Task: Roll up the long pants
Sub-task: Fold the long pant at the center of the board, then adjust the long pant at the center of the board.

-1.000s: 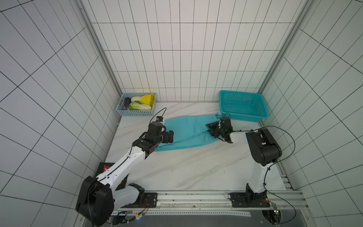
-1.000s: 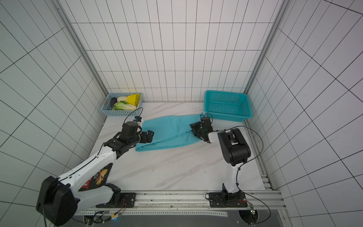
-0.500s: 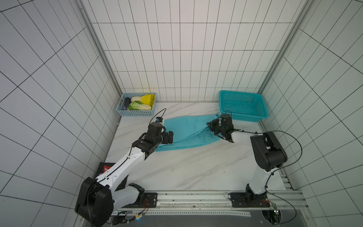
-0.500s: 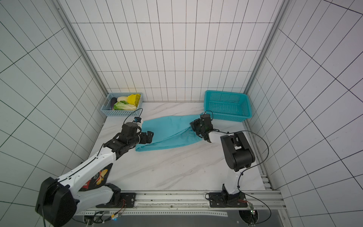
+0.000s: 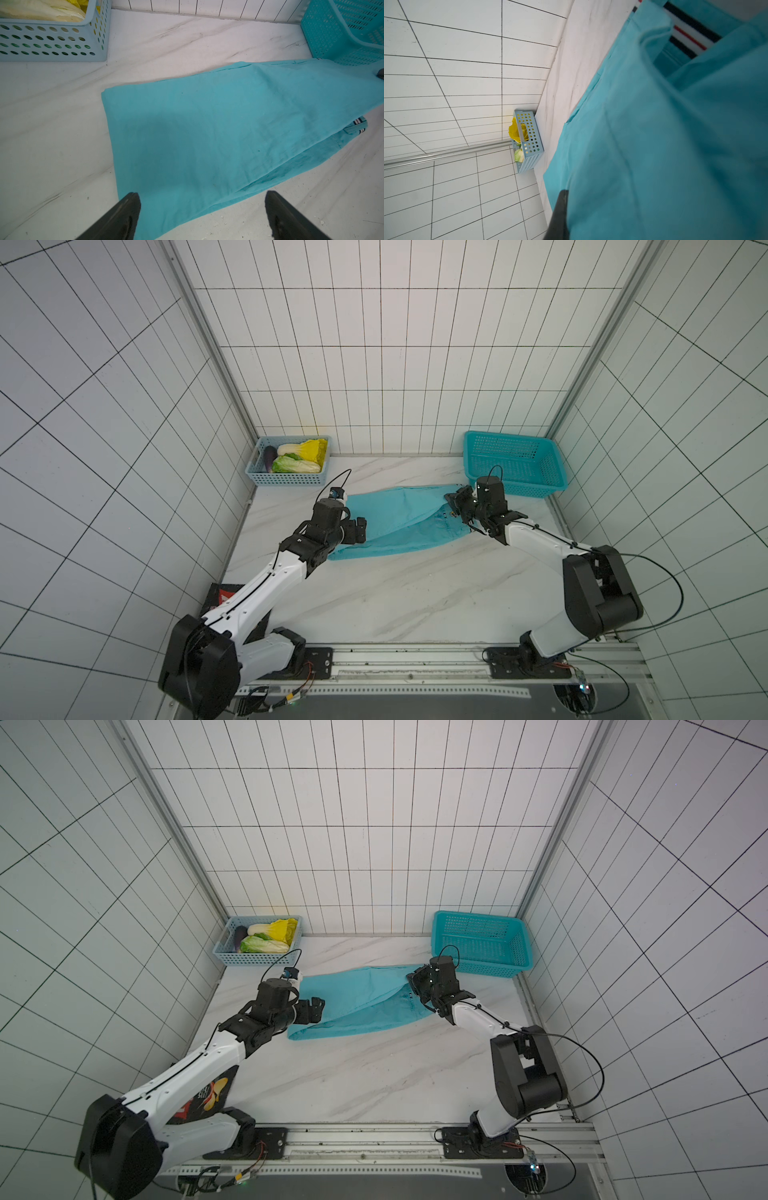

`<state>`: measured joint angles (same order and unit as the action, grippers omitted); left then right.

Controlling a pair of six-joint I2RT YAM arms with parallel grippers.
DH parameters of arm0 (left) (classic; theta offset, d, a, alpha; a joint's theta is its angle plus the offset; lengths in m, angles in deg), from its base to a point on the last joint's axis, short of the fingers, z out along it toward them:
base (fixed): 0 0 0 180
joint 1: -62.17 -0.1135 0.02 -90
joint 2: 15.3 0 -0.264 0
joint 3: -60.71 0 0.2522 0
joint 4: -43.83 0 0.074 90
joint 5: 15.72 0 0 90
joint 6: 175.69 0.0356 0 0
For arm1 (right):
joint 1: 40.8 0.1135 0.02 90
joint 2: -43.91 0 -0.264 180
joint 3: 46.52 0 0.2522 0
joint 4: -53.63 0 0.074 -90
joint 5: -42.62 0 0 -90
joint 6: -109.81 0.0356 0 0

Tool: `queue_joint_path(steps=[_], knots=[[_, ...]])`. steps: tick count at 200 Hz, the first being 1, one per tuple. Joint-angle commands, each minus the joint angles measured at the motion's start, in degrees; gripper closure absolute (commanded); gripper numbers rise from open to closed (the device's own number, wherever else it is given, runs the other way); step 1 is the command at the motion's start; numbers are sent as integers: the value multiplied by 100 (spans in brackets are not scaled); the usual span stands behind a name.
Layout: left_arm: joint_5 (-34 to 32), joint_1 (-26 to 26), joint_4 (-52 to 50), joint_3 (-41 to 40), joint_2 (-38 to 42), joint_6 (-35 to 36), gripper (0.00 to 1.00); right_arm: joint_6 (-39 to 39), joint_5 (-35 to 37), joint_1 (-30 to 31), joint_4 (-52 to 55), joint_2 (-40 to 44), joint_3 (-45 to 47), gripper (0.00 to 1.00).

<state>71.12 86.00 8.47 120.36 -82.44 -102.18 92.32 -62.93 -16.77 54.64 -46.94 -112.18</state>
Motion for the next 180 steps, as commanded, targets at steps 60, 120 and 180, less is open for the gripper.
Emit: queue_joint_path(steps=[60, 120, 180], knots=[[412, -366, 103, 274, 101, 59, 2, -607, -717, 128, -312, -661, 703, 45], [993, -527, -94, 1265, -1493, 243, 43, -1947, 905, 107, 3046, 2176, 305, 45], [921, -1069, -595, 1740, -3173, 171, 67, -4466, -73, 461, 4143, -702, -2814, 100]])
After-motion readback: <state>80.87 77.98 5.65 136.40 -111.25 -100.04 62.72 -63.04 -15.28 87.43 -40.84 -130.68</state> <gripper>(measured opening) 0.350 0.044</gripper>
